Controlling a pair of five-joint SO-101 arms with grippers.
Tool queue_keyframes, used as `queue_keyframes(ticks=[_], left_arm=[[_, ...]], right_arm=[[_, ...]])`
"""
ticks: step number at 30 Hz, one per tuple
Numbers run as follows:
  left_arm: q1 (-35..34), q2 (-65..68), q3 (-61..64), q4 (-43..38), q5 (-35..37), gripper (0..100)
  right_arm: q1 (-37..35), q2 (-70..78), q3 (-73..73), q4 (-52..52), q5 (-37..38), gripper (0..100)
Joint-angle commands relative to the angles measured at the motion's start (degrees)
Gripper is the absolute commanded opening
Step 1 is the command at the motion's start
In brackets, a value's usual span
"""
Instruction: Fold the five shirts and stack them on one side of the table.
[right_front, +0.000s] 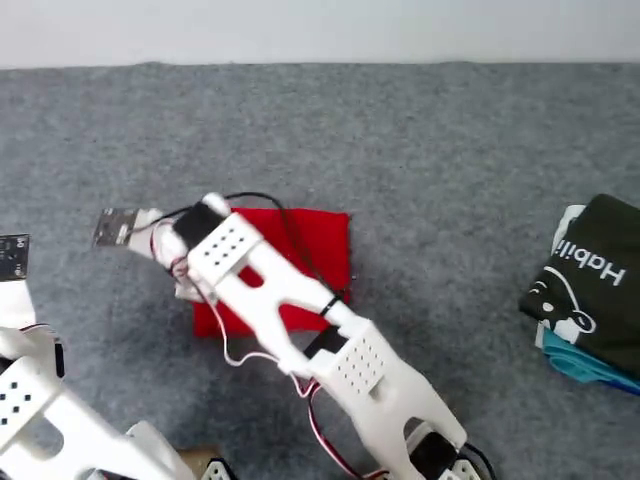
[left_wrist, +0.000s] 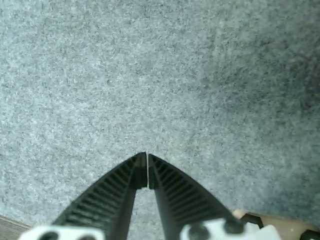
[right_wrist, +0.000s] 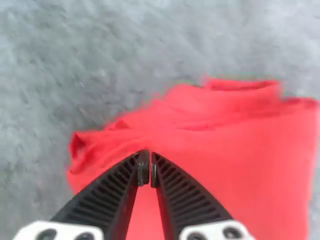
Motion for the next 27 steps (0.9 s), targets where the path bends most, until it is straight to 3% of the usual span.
queue_keyframes(ticks=[1, 4, 7, 19, 27], left_arm=[[0.18, -1.14, -0.66, -0.44, -0.26, 1], [0.35, -1.14, -0.31, -0.44, -0.26, 1], [0.35, -1.14, -0.31, -0.44, -0.26, 1], [0.09, -1.14, -0.31, 0.97, -0.26, 1], [0.18, -1.14, -0.31, 0.88, -0.26, 1]], right_arm=[[3.91, -1.01, -10.55, 7.78, -0.53, 0.9], [6.37, -1.45, -14.51, 10.77, -1.41, 0.9], [8.48, -4.18, -13.8, 10.68, -7.56, 1.0], [11.74, -26.07, 16.0, 10.68, -33.14, 1.8], [12.53, -39.6, 37.36, 10.33, -50.2, 24.9]])
